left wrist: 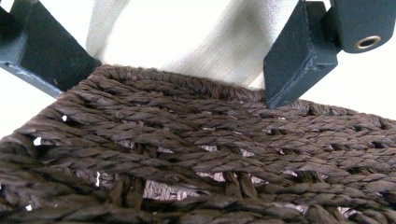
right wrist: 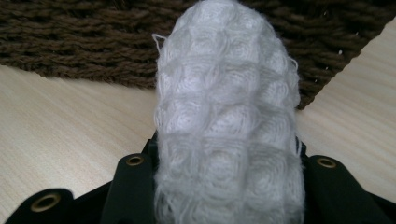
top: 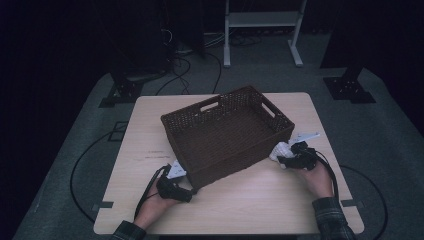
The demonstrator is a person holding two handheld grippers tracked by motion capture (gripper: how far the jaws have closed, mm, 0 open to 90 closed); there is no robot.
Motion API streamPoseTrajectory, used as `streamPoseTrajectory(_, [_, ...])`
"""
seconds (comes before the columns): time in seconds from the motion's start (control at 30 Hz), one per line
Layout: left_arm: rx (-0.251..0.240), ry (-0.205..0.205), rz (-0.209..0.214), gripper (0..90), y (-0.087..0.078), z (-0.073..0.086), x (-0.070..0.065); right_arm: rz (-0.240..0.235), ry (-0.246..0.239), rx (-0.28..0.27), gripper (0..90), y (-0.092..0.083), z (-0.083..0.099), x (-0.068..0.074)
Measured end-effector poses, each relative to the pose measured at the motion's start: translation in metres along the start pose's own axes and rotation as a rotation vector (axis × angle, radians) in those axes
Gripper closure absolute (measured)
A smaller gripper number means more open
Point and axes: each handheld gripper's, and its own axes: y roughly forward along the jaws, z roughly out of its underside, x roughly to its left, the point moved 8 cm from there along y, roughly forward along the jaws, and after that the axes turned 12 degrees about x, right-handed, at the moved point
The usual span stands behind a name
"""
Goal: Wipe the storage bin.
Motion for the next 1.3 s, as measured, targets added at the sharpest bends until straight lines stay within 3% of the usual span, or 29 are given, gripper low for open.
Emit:
streamPoseTrajectory(1.1, [0.001, -0.002, 0.0, 9.2, 0.0, 0.0, 0.0, 0.0, -0.038, -0.181, 53.7, -0.06, -0.03, 0.013])
streamPoseTrajectory(1.3, [0.0, -0.001, -0.001, 9.2, 0.0, 0.0, 0.0, -0.004, -0.037, -0.167, 53.7, -0.057, -0.029, 0.014])
